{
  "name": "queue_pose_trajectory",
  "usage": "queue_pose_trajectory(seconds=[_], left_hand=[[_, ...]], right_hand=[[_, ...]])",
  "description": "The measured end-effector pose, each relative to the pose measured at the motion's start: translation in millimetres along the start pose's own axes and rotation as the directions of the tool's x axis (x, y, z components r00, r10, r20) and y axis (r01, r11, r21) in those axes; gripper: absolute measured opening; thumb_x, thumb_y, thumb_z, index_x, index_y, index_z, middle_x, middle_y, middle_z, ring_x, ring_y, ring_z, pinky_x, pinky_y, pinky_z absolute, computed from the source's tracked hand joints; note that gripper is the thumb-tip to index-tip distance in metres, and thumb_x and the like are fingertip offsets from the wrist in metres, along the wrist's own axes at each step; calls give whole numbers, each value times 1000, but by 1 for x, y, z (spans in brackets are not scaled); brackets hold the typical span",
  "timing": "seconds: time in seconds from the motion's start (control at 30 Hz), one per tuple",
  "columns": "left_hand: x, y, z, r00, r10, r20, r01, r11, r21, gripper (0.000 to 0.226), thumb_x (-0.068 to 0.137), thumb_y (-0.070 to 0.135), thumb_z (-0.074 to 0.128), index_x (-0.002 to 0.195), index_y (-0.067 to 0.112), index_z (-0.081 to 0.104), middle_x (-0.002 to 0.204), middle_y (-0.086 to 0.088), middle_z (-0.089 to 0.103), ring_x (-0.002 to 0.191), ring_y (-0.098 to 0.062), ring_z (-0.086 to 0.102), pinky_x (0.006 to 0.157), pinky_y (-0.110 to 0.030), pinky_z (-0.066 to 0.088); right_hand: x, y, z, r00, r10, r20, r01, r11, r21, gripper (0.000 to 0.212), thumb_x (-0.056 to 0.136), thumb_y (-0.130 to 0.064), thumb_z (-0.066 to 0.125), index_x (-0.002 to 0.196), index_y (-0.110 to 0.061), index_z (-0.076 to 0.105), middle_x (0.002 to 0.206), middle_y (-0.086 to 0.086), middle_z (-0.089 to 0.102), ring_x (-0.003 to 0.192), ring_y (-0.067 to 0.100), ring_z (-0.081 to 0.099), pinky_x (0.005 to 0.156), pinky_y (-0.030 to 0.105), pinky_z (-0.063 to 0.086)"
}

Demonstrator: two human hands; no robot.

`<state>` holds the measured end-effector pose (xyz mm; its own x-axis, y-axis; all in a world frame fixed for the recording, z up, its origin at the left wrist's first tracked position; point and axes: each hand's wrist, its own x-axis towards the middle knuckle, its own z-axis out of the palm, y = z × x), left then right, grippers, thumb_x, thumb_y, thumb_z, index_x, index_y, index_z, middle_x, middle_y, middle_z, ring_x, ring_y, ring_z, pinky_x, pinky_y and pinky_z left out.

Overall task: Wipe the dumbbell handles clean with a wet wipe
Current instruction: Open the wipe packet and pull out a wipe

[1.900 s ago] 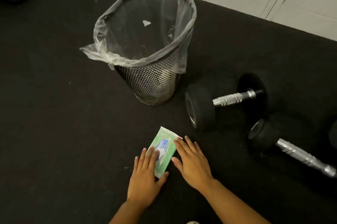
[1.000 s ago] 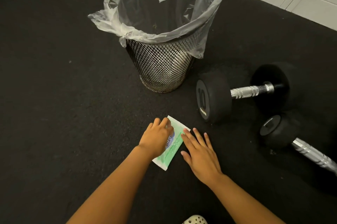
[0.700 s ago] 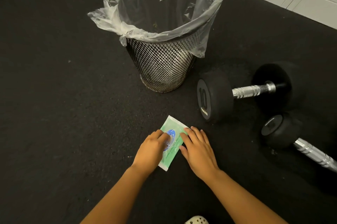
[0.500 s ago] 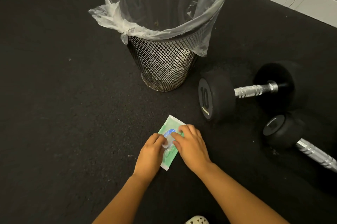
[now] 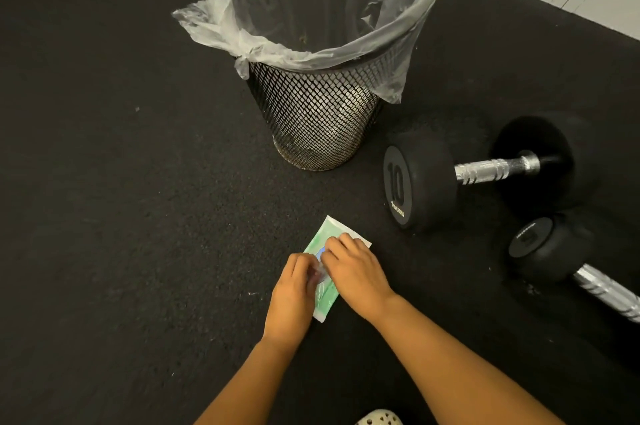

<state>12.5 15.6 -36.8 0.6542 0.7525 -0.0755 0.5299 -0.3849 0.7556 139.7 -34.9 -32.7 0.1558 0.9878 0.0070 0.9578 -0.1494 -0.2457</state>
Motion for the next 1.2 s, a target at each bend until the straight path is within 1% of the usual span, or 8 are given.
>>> queue_pose_trajectory(seconds=[0.13,0.4,0.7,0.8,0.93,1.07,1.13,1.2], left_hand=[[-2,3,-2,995,-93,36,95,992,-86,36,90,6,57,97,37,39,99,19,49,98,8,49,74,-6,41],[-2,5,-3,982,-181,56,186,974,-129,43,89,4,58,112,33,38,100,14,50,97,9,48,74,-3,39],[-4,4,-1,978,-208,-5,202,956,-214,41,85,-2,60,87,32,38,95,11,50,90,2,52,71,-10,42],[-3,-1,1,995,-98,-25,95,989,-112,42,85,-2,60,82,33,37,97,13,46,94,1,50,73,-11,43],[-4,-8,3,998,68,0,-68,994,80,12,89,12,54,97,20,56,105,14,46,95,-3,49,76,-20,48],[-4,-11,4,961,219,167,-265,902,342,44,72,7,75,113,15,62,117,-1,56,96,-14,46,78,-26,48],[-2,-4,4,963,180,199,-253,859,444,52,61,7,82,109,12,64,115,-4,59,94,-19,51,75,-31,50],[3,9,2,979,146,139,-195,866,461,42,65,6,77,105,15,65,112,-1,60,95,-21,55,76,-31,47]], right_hand=[[-1,1,1,1000,18,14,-18,1000,6,37,54,-15,84,86,-9,66,88,8,61,77,23,57,63,32,51],[-18,1,3,995,41,-93,-26,987,159,30,64,-7,79,86,-12,59,93,7,59,85,22,58,70,33,53],[-33,-3,0,955,146,-259,-51,938,343,8,83,-5,49,85,-12,52,95,3,48,80,15,57,70,25,52],[-36,0,-11,909,190,-370,-65,944,324,12,89,-10,45,85,-8,56,101,2,43,94,17,54,83,23,48],[-43,8,-24,887,123,-445,-59,986,155,11,87,-12,54,81,-9,63,103,4,45,107,22,49,91,32,44],[-51,12,-28,878,98,-469,-92,995,36,6,84,-16,58,84,-15,64,106,3,46,105,21,48,88,37,38],[-54,13,-32,873,87,-479,-91,996,14,8,84,-16,57,84,-15,65,106,3,45,102,21,47,87,36,37],[-57,15,-35,866,91,-491,-97,995,14,9,84,-15,57,84,-15,66,105,3,45,101,21,48,85,36,38]])
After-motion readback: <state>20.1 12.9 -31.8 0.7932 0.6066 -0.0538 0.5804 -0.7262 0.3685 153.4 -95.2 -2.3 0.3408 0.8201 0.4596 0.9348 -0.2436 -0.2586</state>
